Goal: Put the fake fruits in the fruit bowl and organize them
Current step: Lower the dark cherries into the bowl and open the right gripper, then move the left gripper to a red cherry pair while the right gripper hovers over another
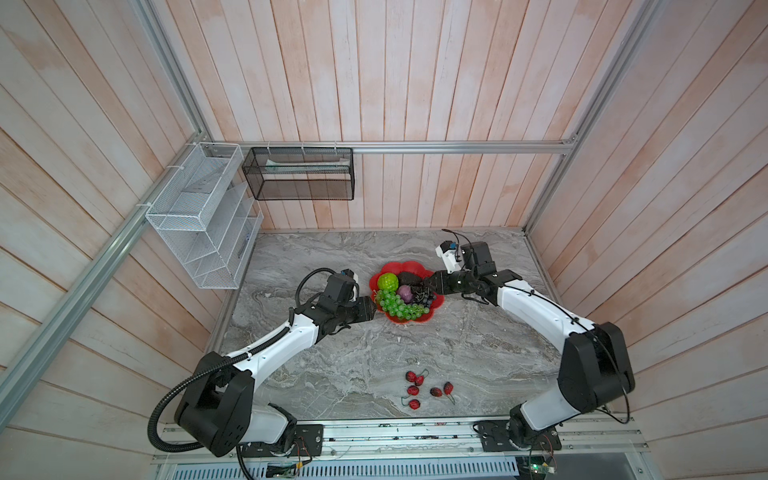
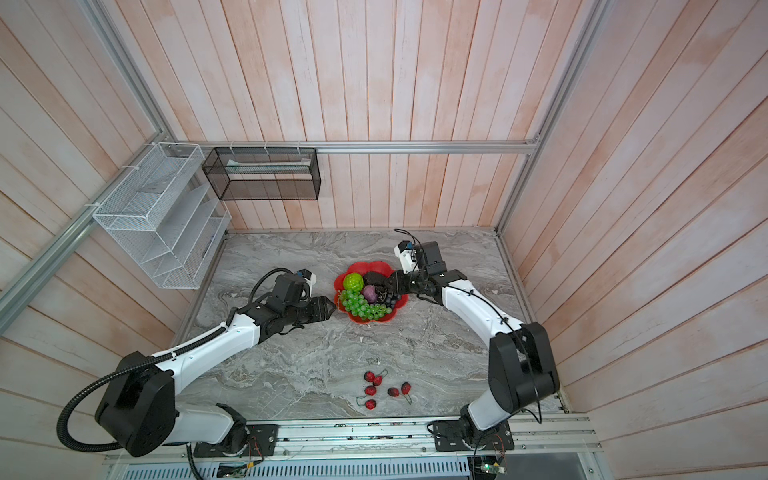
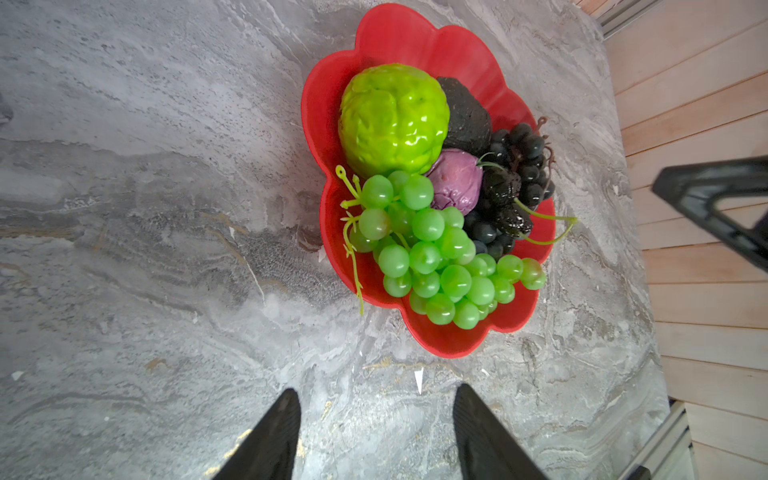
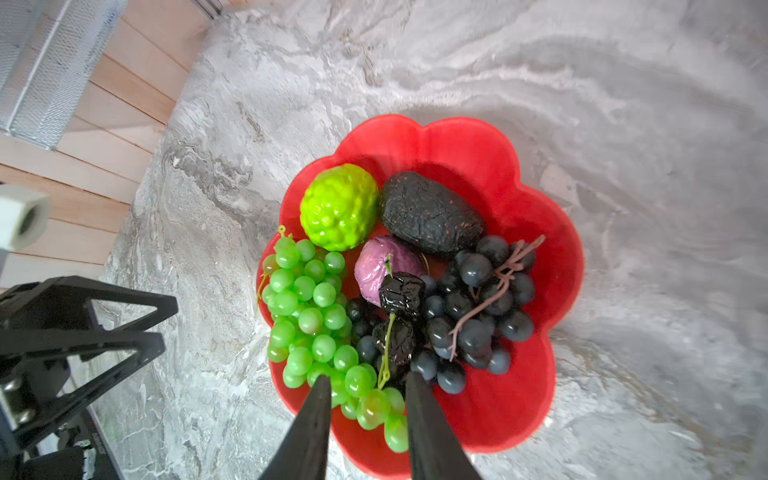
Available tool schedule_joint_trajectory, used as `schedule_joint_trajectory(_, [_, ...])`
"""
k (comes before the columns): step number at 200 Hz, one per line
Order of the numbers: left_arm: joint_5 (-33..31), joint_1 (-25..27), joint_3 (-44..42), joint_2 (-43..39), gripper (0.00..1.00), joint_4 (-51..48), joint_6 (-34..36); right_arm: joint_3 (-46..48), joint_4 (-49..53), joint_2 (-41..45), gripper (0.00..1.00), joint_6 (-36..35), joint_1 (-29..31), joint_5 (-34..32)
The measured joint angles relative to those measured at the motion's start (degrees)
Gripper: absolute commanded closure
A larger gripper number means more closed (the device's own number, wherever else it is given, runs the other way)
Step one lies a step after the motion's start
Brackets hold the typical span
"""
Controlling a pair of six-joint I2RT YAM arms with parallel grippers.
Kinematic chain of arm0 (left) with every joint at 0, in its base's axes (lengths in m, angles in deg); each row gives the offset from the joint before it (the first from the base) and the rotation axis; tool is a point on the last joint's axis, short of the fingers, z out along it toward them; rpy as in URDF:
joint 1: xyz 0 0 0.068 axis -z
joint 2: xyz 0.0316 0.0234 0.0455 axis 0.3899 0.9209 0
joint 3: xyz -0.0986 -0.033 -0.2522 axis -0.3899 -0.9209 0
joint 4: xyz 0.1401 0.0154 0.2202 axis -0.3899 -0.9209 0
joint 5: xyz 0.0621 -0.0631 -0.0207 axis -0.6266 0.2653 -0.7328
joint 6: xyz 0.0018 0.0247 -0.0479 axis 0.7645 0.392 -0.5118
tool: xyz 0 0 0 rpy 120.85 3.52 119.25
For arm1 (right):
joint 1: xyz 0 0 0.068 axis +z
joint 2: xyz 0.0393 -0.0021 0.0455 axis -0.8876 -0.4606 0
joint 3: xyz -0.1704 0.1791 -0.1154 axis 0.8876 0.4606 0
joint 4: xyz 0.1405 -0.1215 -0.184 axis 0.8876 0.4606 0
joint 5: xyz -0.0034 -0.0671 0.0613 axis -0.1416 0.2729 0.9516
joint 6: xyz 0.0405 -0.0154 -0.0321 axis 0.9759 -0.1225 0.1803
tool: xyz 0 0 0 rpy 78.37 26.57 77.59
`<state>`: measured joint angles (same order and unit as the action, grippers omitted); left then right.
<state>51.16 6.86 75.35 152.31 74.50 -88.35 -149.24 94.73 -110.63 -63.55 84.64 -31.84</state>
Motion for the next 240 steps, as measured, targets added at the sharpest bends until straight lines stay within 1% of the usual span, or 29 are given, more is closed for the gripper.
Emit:
schedule_joint_trajectory(33, [-0.2,0.0,-0.9,-0.7,0.36,1.6,-1.3,11.1,0.6,13.7,0.62,2.9,2.6,-5.1])
schedule_joint_trajectory(41, [-0.2,0.0,-1.0,-0.6,0.33,2.0,-1.7,14.3,1.4,16.7,0.62,3.9,3.8,-6.5])
schedule_joint_trajectory(65, [0.5,0.0,-1.0,-0.6,0.33,3.5,-2.1,21.7,5.2,24.4,0.62,8.1,8.7,-10.9])
schedule_joint_trajectory(74, [1.0,0.0,-1.0,-0.5,0.33,3.7,-1.9,23.3,6.6,26.4,0.61,9.5,10.6,-12.1])
schedule_joint_trajectory(81, [1.8,0.0,-1.0,-0.5,0.32,3.7,-1.7,24.3,7.5,27.9,0.58,11.0,12.4,-13.5])
schedule_joint_trajectory(93, [3.5,0.1,-1.0,-0.4,0.32,3.5,-1.0,25.3,9.0,29.7,0.57,14.0,16.7,-16.0])
schedule_joint_trajectory(111, [6.1,1.1,-1.7,-0.6,0.33,3.3,-0.1,25.3,10.2,29.9,0.58,18.4,22.5,-17.1])
schedule_joint_trajectory(123, [7.9,2.5,-3.2,-1.2,0.32,3.1,0.3,25.4,11.1,29.7,0.58,21.4,25.2,-18.0])
schedule_joint_trajectory(142, [10.5,6.6,-6.6,-3.4,0.32,1.9,0.4,26.8,11.6,29.9,0.57,25.5,29.5,-19.7])
schedule_joint_trajectory(156, [12.3,10.7,-8.8,-4.9,0.32,1.2,0.0,27.9,12.3,30.3,0.56,27.6,30.8,-20.8])
schedule_joint_trajectory(172, [13.8,16.5,-10.8,-6.1,0.32,0.3,-1.0,28.9,12.4,31.1,0.53,29.4,30.8,-22.8])
schedule_joint_trajectory(193, [14.9,23.8,-13.2,-8.2,0.3,-0.4,-3.6,29.0,11.5,31.3,0.53,29.7,30.3,-24.5])
schedule_joint_trajectory(205, [15.2,27.1,-14.4,-9.3,0.29,-0.5,-5.4,29.0,10.3,30.8,0.53,29.6,29.5,-24.9])
schedule_joint_trajectory(226, [15.1,31.1,-15.3,-9.7,0.29,-0.5,-8.0,29.2,8.3,29.9,0.53,29.2,28.3,-25.0])
schedule_joint_trajectory(240, [14.7,32.4,-15.3,-9.0,0.3,-0.4,-9.0,29.6,7.2,29.8,0.53,29.0,27.5,-24.9])
